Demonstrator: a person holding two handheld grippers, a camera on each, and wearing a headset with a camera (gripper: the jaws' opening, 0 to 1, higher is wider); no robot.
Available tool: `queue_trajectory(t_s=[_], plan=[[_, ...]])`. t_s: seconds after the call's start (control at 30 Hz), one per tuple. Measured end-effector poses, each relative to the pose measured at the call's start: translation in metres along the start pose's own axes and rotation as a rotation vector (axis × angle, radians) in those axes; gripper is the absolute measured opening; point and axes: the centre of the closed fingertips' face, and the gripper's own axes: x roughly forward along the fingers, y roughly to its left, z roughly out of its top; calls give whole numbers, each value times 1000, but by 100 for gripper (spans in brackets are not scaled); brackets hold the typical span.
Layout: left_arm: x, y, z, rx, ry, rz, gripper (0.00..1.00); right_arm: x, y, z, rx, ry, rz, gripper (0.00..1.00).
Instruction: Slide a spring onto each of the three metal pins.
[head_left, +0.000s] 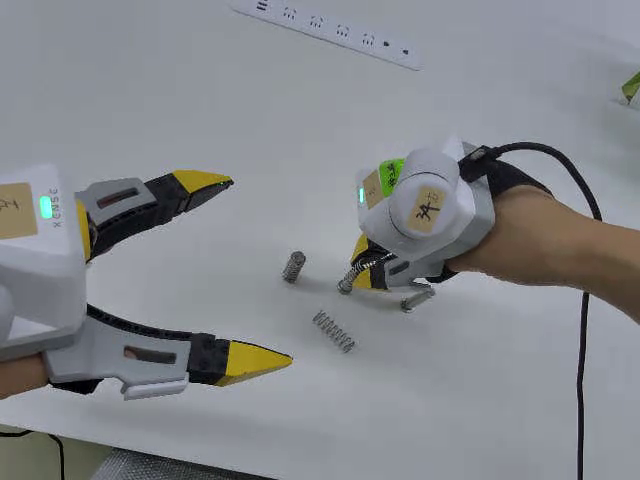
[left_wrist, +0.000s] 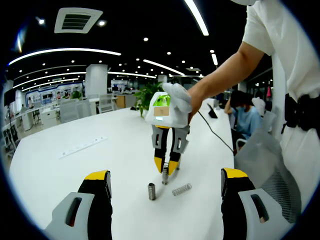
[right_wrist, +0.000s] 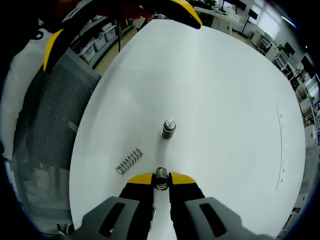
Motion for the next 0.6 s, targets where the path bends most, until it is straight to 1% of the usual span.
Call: queue_trajectory(t_s=[0.1, 0.2, 0.33, 0.6], plan=[[0, 0, -1, 2, 4, -2, 92, 8, 0, -2, 1, 1, -7, 12], [0, 0, -1, -1, 6, -3, 92, 12, 0, -4, 1, 0, -12, 12], [0, 0, -2, -3, 10, -5, 91, 11, -1, -5, 6, 2, -15, 12], [1, -1, -2, -4, 12, -6, 91, 17, -1, -8, 3, 6, -16, 13]])
